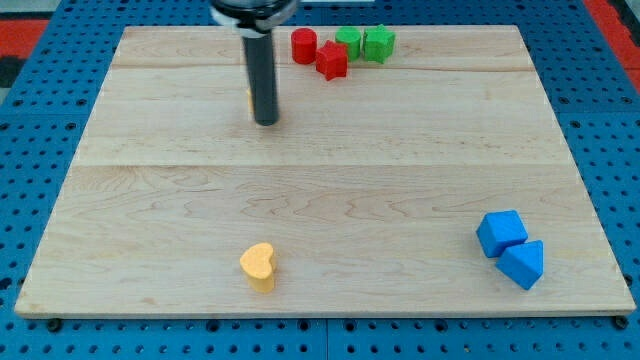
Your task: Move the yellow hexagon towards red blocks
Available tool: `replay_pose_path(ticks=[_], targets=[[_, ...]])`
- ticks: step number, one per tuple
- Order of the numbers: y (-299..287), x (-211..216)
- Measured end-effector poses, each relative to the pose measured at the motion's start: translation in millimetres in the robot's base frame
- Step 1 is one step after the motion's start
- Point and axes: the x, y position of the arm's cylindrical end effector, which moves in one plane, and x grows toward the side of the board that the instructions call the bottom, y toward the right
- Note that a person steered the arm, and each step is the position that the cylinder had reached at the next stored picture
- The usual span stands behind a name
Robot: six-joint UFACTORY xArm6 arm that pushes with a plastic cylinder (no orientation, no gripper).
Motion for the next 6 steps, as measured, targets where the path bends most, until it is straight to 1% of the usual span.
replay_pose_path(ticks=[1, 2, 3, 4, 5, 6], targets=[[-54, -5], [-9, -5], [14, -27], [18, -72], [29, -70], [-5, -10]])
